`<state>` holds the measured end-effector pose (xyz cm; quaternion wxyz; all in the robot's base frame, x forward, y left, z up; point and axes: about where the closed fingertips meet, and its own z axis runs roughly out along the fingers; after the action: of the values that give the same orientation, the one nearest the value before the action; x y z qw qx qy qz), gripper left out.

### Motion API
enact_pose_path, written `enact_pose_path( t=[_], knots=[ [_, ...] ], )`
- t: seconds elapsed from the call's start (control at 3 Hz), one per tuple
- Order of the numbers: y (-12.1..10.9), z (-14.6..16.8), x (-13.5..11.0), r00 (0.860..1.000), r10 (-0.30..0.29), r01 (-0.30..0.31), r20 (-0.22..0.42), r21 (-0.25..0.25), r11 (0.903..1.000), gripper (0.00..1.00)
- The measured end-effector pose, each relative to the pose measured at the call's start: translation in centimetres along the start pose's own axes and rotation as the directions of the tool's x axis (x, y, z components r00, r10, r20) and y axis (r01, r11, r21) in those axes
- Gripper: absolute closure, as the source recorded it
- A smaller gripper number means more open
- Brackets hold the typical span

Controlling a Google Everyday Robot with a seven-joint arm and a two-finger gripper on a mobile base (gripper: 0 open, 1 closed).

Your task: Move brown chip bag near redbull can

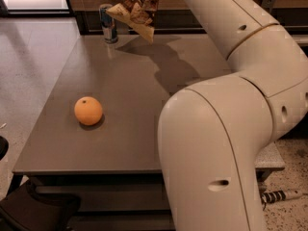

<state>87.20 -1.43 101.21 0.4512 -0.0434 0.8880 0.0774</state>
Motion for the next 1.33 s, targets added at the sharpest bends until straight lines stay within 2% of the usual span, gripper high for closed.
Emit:
enact_pose_path(
  t=[0.67,1.0,1.33],
  knots=[
    [0.01,0.41,0.52,1.000,-0.007,0.007,-0.014,0.004,1.0000,0.50],
    [0.13,0.75,0.79,1.000,-0.008,0.008,-0.020,0.003,1.0000,0.21],
    [0.22,1.04,1.02,1.000,-0.010,0.010,-0.024,0.003,0.9999,0.00]
  ],
)
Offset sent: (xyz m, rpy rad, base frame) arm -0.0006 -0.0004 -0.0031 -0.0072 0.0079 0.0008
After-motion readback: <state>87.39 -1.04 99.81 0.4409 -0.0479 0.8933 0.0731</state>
